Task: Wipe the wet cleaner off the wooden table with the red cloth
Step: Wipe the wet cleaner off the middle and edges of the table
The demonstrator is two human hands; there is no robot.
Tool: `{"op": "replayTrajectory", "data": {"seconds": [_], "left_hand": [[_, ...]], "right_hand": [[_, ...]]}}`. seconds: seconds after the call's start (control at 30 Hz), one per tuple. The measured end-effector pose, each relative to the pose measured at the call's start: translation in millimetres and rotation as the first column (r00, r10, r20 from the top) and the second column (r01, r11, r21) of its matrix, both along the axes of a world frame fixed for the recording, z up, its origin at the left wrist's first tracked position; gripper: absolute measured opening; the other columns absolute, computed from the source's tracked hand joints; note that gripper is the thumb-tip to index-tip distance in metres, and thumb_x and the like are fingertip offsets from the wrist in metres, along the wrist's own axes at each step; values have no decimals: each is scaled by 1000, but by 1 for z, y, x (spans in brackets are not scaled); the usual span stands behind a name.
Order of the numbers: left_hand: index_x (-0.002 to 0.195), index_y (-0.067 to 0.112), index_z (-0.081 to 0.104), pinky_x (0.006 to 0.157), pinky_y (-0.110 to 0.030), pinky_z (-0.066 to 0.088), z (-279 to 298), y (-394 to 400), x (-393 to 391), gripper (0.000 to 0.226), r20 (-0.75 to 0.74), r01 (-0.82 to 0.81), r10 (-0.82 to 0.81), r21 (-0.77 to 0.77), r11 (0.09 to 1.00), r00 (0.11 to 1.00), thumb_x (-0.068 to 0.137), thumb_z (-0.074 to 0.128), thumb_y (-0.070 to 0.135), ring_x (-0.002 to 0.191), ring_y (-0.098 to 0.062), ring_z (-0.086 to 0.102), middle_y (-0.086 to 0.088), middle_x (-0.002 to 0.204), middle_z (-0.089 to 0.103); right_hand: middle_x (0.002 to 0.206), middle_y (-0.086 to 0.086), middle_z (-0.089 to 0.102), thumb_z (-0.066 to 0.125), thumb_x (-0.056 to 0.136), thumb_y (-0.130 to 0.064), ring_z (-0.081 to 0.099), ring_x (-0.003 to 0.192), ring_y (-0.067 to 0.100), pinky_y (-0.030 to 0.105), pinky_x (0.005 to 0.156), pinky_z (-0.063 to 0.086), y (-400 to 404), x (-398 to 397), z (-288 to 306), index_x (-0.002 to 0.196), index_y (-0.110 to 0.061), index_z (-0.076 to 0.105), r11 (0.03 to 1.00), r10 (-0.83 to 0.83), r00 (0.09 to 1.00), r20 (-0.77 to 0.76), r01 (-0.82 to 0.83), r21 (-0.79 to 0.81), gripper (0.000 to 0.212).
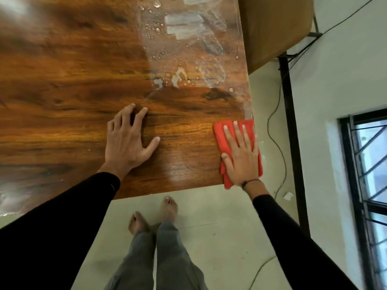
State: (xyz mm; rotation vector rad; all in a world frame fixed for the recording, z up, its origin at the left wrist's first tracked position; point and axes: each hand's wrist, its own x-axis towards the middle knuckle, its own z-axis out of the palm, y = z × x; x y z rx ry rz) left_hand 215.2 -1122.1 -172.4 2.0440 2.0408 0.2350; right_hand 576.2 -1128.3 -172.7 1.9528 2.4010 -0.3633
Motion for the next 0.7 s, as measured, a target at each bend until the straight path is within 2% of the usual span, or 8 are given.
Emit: {"op": "replayTrajectory", "data": {"seconds": [0.17,0.27,0.37,0.47,0.6,0.7], "left_hand": [[161,17,42,112,-61,38,-5,0,-3,88,-21,3,-3,-2,1000,1000,94,48,75,146,-43,38,-20,162,37],[161,17,42,110,-61,39,-5,-2,-5,88,-14,16,-16,0,1000,1000,95,48,75,145,-42,38,-21,162,37],[161,16,43,110,-61,39,-1,-2,-2,89,-18,12,-12,-9,1000,1000,95,47,75,145,-43,39,-21,162,37],[161,16,43,110,-62,40,1,2,0,89,-16,15,-15,-15,1000,1000,95,47,75,145,-44,40,-21,163,37],[161,17,43,112,-61,40,-2,2,0,88,-14,21,-21,-10,1000,1000,95,48,74,146,-45,40,-21,164,37],[162,17,43,112,-61,39,-4,-1,-1,87,-13,17,-17,-3,1000,1000,95,50,72,146,-45,40,-20,164,37]], "right_hand": [[187,4,3,42,101,-48,0,174,27,64,138,6,75,-10,1,179,-33,8,995,-97,994,-49,97,-17,87],[187,6,-1,46,102,-46,-3,174,30,61,139,2,54,-13,-1,180,-29,5,1000,-18,1000,-16,18,0,89],[188,3,-1,52,102,-41,-2,174,29,65,138,5,6,10,0,180,-28,9,996,89,995,-50,-88,14,89],[188,1,4,52,101,-41,1,174,29,66,137,6,-3,26,1,179,-29,14,999,49,997,-60,-50,-16,87],[187,3,5,48,99,-44,3,173,31,63,136,22,47,21,8,179,-29,15,999,-9,994,-113,4,-51,87],[187,8,6,46,103,-44,5,173,33,65,134,26,109,3,10,179,-27,13,999,-32,993,-109,30,-19,85]]}}
